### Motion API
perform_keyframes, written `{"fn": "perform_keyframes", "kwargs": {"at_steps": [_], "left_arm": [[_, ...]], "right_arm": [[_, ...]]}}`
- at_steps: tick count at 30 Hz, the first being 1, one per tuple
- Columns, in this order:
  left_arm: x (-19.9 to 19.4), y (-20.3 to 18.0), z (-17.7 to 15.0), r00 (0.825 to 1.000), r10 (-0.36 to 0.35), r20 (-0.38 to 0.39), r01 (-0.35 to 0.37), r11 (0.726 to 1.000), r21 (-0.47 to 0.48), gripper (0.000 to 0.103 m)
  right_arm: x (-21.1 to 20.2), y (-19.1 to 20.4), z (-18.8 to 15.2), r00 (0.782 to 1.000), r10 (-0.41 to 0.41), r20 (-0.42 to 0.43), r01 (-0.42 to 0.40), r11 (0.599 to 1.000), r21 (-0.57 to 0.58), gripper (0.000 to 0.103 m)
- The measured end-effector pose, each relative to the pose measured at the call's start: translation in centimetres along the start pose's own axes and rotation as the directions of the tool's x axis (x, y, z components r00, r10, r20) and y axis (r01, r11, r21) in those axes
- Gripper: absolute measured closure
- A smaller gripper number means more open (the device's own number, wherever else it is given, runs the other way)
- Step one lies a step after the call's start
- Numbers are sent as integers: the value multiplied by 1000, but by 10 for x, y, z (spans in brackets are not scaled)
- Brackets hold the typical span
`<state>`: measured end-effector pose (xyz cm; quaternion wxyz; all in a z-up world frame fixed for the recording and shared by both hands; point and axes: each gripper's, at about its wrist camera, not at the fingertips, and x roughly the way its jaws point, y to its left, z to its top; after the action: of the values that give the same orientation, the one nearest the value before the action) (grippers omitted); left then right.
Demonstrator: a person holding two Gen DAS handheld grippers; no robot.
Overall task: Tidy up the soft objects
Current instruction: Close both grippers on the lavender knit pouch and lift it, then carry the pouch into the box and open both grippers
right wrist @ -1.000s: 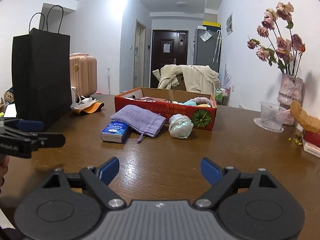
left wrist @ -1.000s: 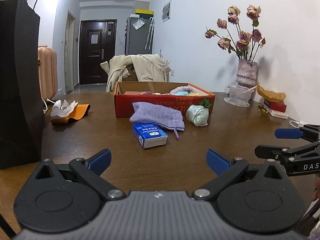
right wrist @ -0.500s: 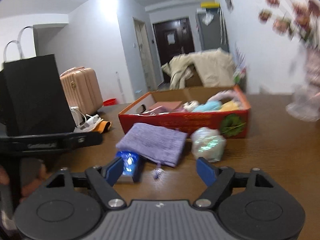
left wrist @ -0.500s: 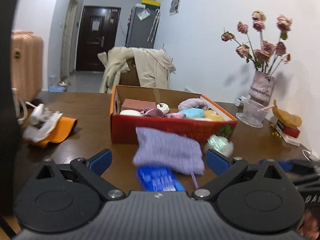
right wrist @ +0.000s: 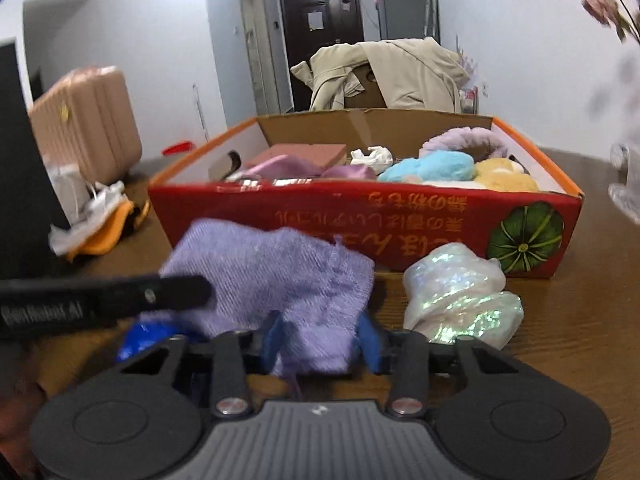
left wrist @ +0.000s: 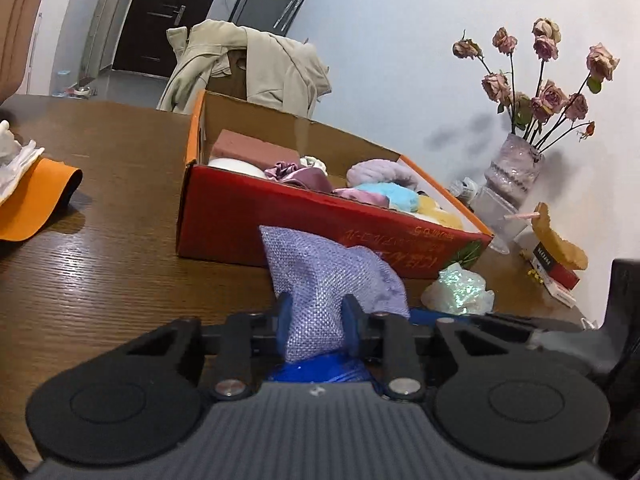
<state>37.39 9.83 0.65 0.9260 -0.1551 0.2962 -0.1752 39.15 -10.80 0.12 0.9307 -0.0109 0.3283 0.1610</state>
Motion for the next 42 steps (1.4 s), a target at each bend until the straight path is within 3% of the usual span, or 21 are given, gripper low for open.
{"fn": "perform_keyframes", "kwargs": {"at_steps": [5, 7, 10, 14, 20, 27, 35, 42], "left_arm": [[-3, -6, 1, 1000, -8, 0, 8, 1000, 22, 84], [-5, -12, 2, 1000, -4, 3, 4, 1000, 29, 92], [-13, -25, 7, 999, -25, 21, 24, 998, 64, 93], [-37, -46, 12, 997, -33, 65, 27, 995, 99, 94], [-102, -97, 11, 987, -82, 141, 57, 984, 170, 95], [-159, -132, -27, 974, -144, 177, 116, 980, 159, 95], [-158, -141, -70, 984, -152, 97, 144, 986, 85, 95], [-147, -156, -47, 981, -155, 113, 140, 982, 127, 95]], "right_arm": [[0, 6, 3, 1000, -22, 0, 22, 998, -51, 85], [-1, 3, 3, 1000, -6, 1, 6, 999, -40, 89], [-6, -1, 4, 1000, 5, 5, -5, 1000, -19, 92], [-43, 4, 7, 998, -1, 69, 4, 999, -42, 93], [-134, 3, 6, 981, 29, 193, -19, 998, -55, 94], [-216, -4, -26, 963, 69, 259, -58, 997, -50, 94], [-238, -16, -64, 975, 55, 214, -54, 998, -8, 94], [-240, -25, -59, 969, 58, 240, -58, 998, -7, 94]]}}
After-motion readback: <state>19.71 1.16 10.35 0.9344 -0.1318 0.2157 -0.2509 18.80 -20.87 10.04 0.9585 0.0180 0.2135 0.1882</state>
